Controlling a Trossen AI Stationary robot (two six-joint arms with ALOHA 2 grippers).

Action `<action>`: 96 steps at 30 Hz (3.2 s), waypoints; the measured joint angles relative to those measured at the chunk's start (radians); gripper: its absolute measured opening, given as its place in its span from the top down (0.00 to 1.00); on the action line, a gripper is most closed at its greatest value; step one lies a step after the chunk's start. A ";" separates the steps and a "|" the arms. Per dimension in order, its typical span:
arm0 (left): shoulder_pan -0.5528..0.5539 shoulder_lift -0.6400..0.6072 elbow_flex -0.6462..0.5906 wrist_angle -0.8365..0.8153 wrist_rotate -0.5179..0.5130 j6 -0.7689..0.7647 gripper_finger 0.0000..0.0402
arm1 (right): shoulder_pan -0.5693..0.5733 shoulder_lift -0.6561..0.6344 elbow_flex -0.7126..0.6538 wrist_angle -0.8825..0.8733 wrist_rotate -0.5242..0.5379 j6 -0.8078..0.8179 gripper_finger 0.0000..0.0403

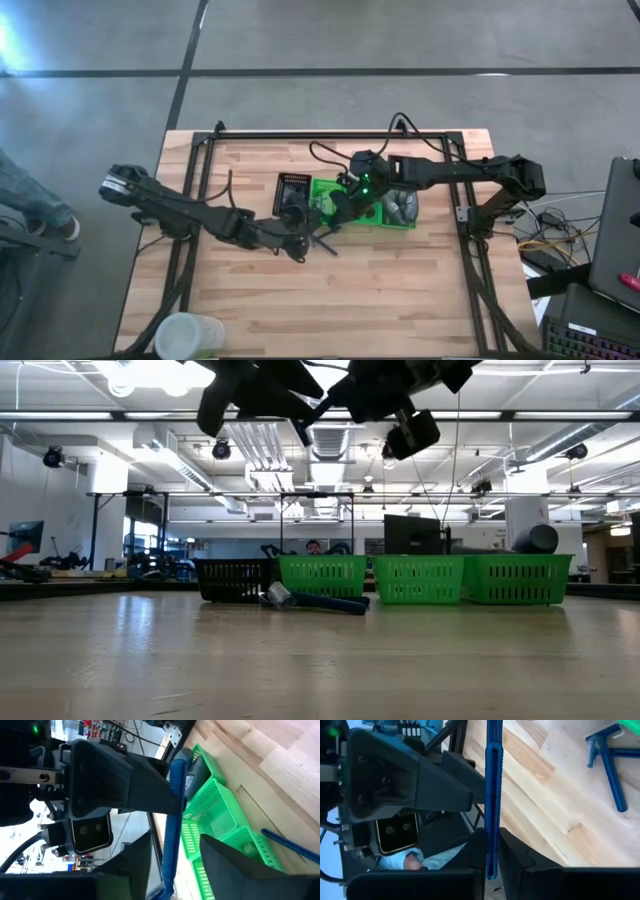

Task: Pick & Place Travel size toiletries
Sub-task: Put the blue razor into the middle green basket

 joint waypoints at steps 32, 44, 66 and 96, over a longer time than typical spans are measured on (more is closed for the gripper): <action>0.081 0.014 -0.013 0.002 0.125 -0.005 0.69 | 0.001 0.002 -0.002 0.024 -0.019 0.015 0.91; 0.082 0.055 0.018 -0.006 0.119 0.023 0.91 | 0.001 0.003 -0.002 0.023 0.035 -0.006 0.81; 0.290 0.148 0.158 -0.226 0.423 -0.658 0.92 | 0.009 -0.493 -0.010 -0.748 0.719 -0.087 0.32; 0.517 0.666 0.556 -0.078 0.778 -2.100 0.73 | 0.021 -0.706 -0.150 -0.737 0.789 -0.131 0.38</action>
